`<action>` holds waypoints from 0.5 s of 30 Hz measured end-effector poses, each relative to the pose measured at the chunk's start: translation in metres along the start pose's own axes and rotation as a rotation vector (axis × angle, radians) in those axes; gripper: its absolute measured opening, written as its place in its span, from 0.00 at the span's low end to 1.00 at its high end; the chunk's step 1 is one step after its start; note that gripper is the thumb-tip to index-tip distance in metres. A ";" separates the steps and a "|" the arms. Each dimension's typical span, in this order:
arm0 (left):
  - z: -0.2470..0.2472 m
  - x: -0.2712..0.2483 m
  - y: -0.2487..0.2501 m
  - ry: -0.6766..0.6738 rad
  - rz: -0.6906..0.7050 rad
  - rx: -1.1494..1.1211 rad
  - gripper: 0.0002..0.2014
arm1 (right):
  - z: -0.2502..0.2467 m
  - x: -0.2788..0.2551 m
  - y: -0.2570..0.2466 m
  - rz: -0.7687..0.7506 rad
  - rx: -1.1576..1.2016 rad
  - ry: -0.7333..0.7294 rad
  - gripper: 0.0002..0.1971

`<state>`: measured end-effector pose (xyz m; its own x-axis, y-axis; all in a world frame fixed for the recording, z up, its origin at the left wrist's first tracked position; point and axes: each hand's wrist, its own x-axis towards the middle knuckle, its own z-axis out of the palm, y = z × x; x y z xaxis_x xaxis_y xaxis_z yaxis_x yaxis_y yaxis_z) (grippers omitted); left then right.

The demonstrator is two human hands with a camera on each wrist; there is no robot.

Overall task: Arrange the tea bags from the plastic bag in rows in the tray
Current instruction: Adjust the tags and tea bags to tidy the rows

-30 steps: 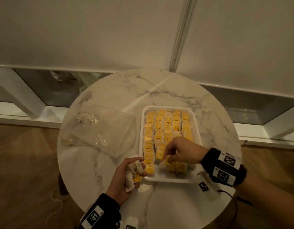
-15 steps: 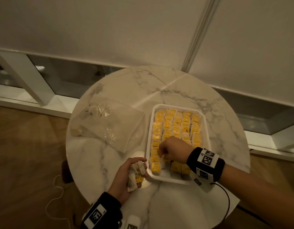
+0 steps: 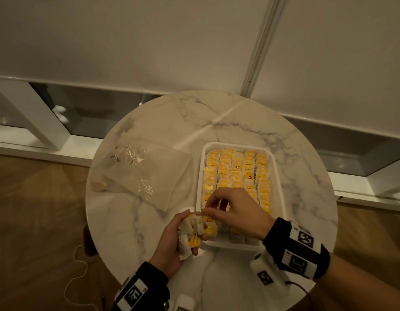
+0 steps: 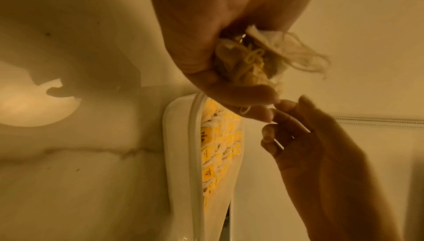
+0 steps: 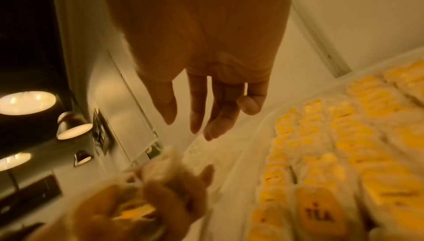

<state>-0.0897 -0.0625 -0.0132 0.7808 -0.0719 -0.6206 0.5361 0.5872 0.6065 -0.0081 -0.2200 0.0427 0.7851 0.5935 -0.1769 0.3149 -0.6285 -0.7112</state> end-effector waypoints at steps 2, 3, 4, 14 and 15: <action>0.004 0.001 0.000 0.008 0.002 0.016 0.18 | 0.009 -0.009 -0.007 0.035 -0.036 -0.038 0.17; 0.007 0.000 0.000 0.008 0.004 0.028 0.17 | 0.013 -0.013 -0.007 0.040 -0.068 -0.027 0.17; 0.010 -0.001 0.000 0.000 0.006 0.042 0.17 | 0.016 -0.016 -0.007 0.038 -0.075 0.005 0.15; 0.018 -0.003 -0.003 -0.036 0.006 0.108 0.15 | 0.015 -0.040 0.021 0.157 0.556 0.329 0.03; 0.020 -0.003 -0.003 -0.034 0.027 0.090 0.17 | 0.018 -0.042 0.024 0.165 0.615 0.354 0.03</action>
<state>-0.0874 -0.0802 -0.0026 0.8052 -0.0847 -0.5869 0.5398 0.5144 0.6663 -0.0431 -0.2511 0.0215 0.9548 0.2514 -0.1586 -0.0979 -0.2377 -0.9664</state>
